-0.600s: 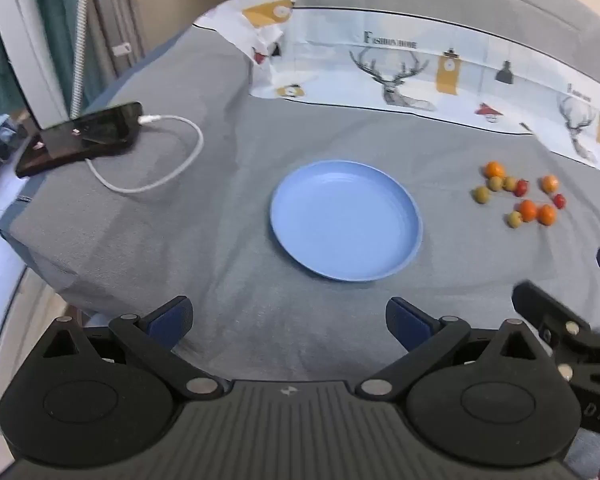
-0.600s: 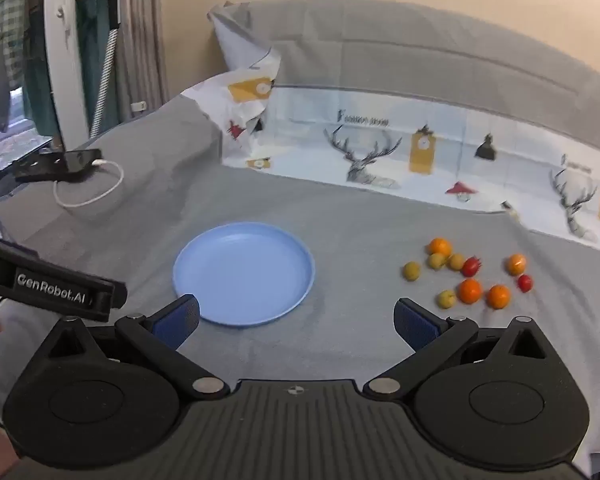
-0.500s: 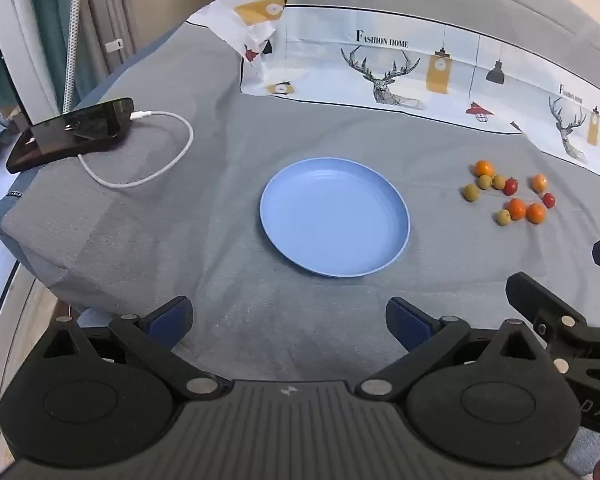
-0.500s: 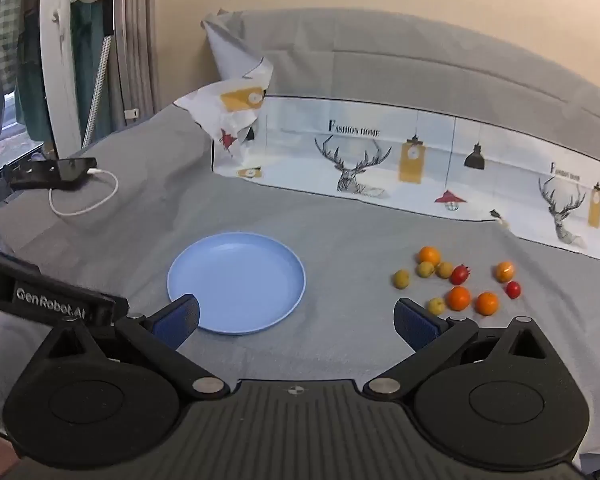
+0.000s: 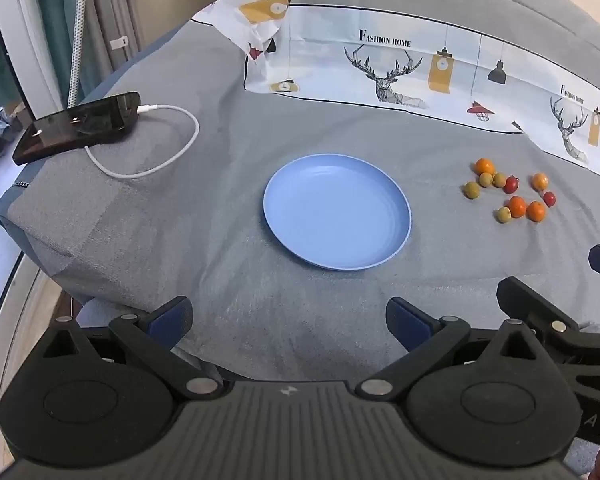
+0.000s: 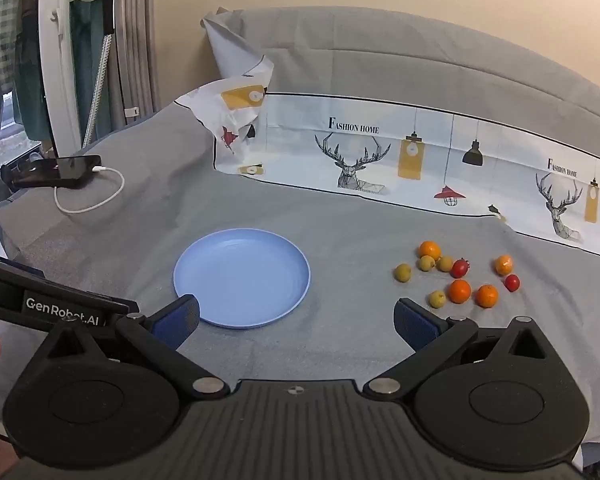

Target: Organize fruits

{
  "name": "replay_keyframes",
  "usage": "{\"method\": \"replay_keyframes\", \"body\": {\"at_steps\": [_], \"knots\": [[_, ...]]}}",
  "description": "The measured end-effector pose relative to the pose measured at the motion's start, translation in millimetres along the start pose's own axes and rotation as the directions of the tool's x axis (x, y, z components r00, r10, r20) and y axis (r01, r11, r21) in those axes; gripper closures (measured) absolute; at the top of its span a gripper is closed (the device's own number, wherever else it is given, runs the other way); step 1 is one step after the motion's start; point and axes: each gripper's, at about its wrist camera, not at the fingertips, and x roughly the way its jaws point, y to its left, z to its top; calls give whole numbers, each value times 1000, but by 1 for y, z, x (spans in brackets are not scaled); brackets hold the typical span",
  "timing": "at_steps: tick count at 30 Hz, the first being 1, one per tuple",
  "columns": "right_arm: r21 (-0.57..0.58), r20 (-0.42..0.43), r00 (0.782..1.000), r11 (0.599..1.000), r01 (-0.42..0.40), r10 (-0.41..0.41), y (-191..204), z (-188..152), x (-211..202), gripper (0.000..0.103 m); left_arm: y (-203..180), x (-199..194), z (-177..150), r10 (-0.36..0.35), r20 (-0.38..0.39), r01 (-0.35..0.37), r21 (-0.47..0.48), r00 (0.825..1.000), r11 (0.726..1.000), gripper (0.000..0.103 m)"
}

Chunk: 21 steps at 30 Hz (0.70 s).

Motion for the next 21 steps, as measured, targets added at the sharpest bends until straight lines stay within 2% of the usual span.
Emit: {"method": "replay_keyframes", "body": {"at_steps": [21], "knots": [[9, -11, 1000, 1000, -12, 12, 1, -3, 2, 0, 1, -1, 0, 14, 6, -14, 3, 1000, 1000, 0]]}}
